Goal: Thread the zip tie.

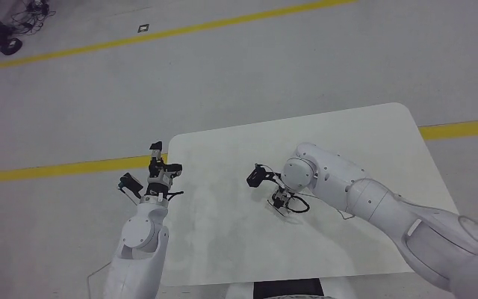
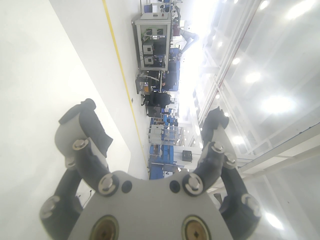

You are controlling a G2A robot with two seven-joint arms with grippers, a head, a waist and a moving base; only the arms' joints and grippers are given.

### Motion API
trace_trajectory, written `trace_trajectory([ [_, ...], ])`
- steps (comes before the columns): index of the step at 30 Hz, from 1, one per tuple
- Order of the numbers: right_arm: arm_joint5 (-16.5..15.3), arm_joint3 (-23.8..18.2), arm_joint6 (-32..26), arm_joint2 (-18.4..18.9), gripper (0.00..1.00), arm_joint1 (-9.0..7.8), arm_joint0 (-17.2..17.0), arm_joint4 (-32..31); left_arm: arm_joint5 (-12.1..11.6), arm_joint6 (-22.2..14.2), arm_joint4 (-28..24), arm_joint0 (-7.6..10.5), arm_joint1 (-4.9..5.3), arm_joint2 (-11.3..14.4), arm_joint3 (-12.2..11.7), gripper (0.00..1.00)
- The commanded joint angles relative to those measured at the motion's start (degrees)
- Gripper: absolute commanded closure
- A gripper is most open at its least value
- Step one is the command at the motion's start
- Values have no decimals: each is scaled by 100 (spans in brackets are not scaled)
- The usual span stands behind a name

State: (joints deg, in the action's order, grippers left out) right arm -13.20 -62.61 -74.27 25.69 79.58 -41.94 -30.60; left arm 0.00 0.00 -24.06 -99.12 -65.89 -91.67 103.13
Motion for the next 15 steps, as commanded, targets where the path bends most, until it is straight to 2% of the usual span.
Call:
trace_trajectory([
  [1,-15,39,9,-9,77,15,2,7,0,0,0,0,0,0,0,0],
  [15,-166,385,50,-134,76,173,84,-2,0,0,0,0,0,0,0,0],
])
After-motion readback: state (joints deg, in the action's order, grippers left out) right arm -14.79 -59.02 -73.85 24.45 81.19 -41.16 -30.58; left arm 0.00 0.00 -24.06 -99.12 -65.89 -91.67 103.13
